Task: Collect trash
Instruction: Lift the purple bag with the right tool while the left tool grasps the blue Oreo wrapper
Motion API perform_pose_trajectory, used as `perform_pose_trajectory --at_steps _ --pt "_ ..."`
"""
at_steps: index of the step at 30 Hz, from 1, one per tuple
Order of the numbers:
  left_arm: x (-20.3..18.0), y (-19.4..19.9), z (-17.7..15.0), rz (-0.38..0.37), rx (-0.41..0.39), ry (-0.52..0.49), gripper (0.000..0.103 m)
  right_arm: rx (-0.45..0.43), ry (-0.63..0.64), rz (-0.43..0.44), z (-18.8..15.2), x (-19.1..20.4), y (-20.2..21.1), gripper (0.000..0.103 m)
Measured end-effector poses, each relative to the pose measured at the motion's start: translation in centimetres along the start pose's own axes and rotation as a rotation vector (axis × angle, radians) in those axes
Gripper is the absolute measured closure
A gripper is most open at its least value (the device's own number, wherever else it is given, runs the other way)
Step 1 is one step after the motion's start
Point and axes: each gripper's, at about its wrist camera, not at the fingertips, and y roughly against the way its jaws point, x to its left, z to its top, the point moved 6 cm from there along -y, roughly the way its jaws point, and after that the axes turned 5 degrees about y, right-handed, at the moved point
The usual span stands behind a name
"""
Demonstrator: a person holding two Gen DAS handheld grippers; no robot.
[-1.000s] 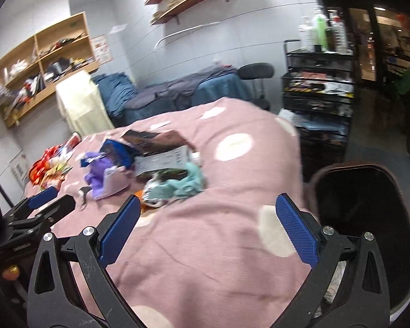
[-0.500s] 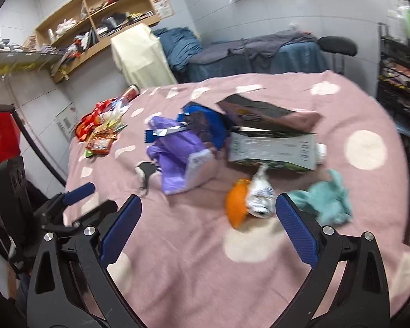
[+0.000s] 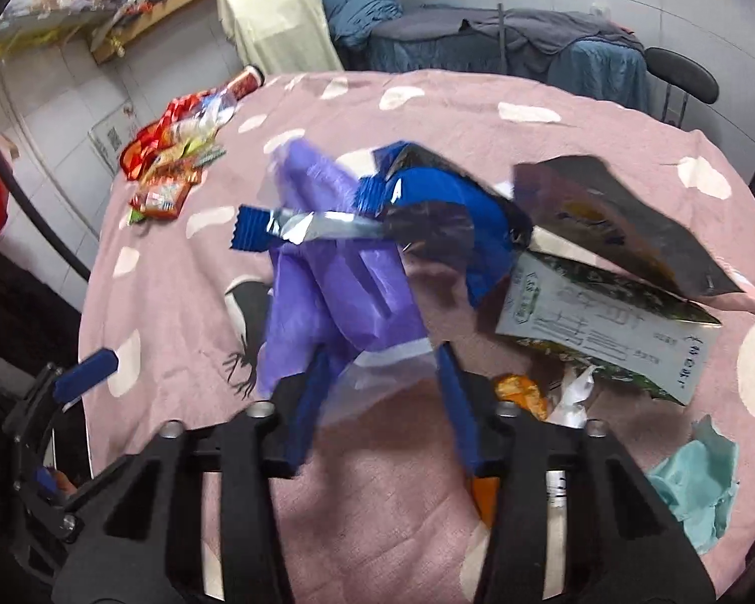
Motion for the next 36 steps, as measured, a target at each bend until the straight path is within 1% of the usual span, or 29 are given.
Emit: perform_pose_trajectory --at_steps 2,5,6,12,14,19,23,29,33,36 --pt "0.0 0.0 0.0 0.002 0.0 0.001 0.006 -0.006 0.028 -0.01 -0.2 0.4 0.4 0.066" --pt "0.3 0.0 0.0 0.007 0.0 0.01 0.006 -0.035 0.053 0.001 -0.5 1.1 1.6 0.069" --pt "0.3 -0.1 -0.1 0.006 0.001 0.015 0.006 -0.043 0.058 0.006 -0.5 1.4 2.0 0.076" --pt "0.5 -0.2 -0.2 0.004 0.007 0.027 0.006 -0.117 0.08 0.032 -1.4 3.0 5.1 0.08" --pt "0.5 -0.1 -0.3 -0.002 0.01 0.03 0.006 -0.143 0.07 0.04 -1.5 3.3 6.0 0.085" --pt "0.3 0.0 -0.4 -0.005 0.01 0.022 0.006 -0.218 0.024 0.047 -2.0 3.0 8.8 0.086" --pt "-0.2 0.2 -0.5 -0.015 0.007 0.009 0.006 -0.279 -0.006 -0.009 -2.3 1.9 10.8 0.086" --pt "-1.1 0.0 -0.4 -0.033 0.007 -0.011 0.006 -0.334 -0.078 -0.029 -3.1 -0.2 13.4 0.086" --pt "-2.0 -0.7 -0.1 -0.052 0.015 -0.029 0.006 -0.366 -0.129 -0.058 -4.3 -1.9 15.4 0.086" --pt "-2.5 -1.3 0.3 -0.069 0.022 -0.035 0.006 -0.388 -0.173 -0.107 -5.5 -3.5 17.0 0.086"
